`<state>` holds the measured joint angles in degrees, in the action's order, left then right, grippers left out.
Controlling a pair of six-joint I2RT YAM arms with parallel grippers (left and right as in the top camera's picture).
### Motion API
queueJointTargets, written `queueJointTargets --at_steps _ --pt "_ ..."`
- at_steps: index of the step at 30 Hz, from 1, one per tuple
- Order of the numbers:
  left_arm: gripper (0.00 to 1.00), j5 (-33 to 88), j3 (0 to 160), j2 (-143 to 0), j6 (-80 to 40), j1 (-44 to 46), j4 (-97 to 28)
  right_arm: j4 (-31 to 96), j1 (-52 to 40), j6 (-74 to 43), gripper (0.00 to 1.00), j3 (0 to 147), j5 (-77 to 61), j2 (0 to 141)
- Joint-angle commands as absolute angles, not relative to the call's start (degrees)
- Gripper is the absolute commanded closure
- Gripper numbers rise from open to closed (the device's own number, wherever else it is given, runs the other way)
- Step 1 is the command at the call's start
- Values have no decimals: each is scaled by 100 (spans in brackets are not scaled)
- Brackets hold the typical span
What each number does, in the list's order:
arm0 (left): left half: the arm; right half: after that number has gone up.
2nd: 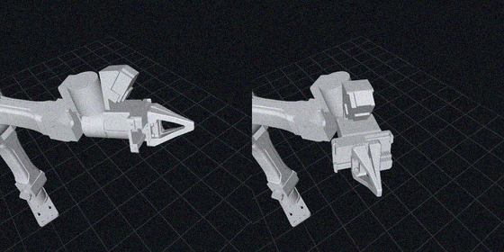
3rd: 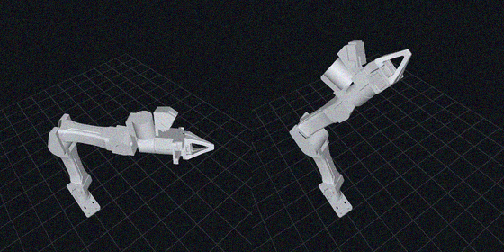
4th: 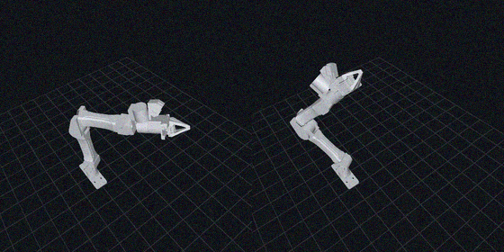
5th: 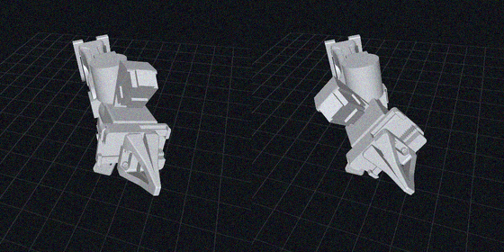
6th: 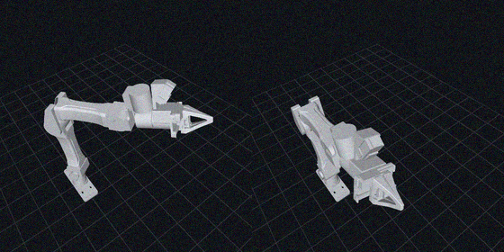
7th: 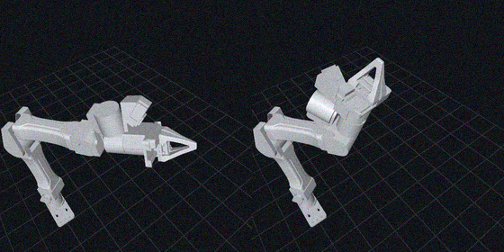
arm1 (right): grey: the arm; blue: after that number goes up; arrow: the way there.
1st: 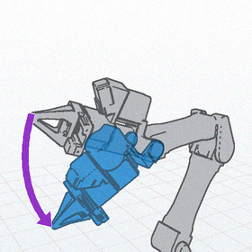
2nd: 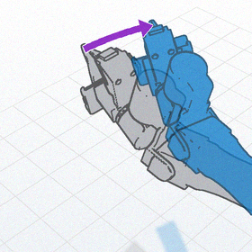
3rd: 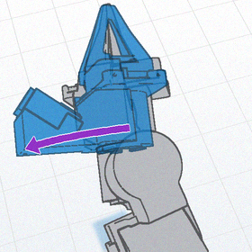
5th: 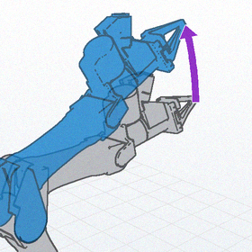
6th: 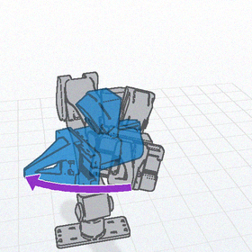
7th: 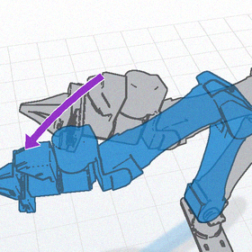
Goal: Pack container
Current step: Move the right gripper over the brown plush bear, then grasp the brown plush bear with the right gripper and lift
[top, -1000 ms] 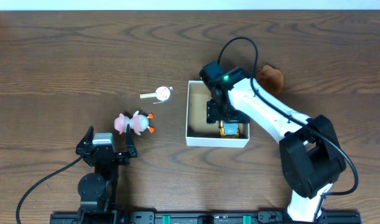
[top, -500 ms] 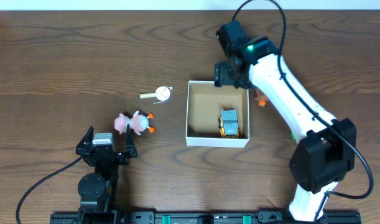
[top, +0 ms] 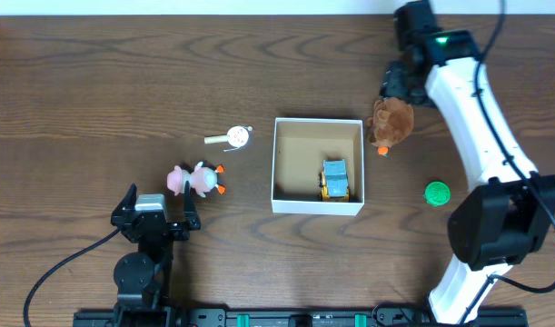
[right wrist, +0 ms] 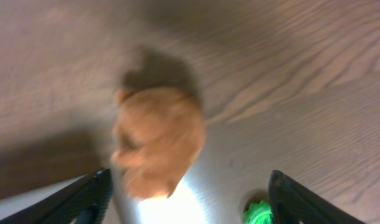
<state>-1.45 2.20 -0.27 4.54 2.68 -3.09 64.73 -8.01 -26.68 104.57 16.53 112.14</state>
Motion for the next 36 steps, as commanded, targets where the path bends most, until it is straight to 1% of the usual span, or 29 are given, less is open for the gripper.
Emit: queueJointTargets --at_steps 1,4,7,12,18,21,23,28,32,36 --pt "2 -123 23 -23 491 242 -397 6250 -624 -2759 7 10206 1581 11264" --pt "2 -121 23 -23 491 242 -397 5754 -497 -2755 1 9784 1083 11264" --pt "2 -123 23 -23 491 242 -397 5308 -467 -2757 1 9330 770 11264" --pt "2 -123 23 -23 491 242 -397 4584 -493 -2762 1 8525 631 11264" --pt "2 -121 23 -23 491 242 -397 4147 -499 -2838 1 7850 381 11264" --pt "2 -123 23 -23 491 242 -397 4115 -499 -2869 9 7734 381 11264" --pt "2 -121 23 -23 491 242 -395 4110 -499 -2867 23 7734 381 11264" --pt "2 -121 23 -23 491 242 -397 4088 -499 -2867 53 7736 384 11262" --pt "2 -123 23 -23 491 242 -397 4254 -499 -2812 64 7918 434 11262" --pt "2 -123 23 -23 491 242 -397 4772 -504 -2543 67 8619 646 11251"
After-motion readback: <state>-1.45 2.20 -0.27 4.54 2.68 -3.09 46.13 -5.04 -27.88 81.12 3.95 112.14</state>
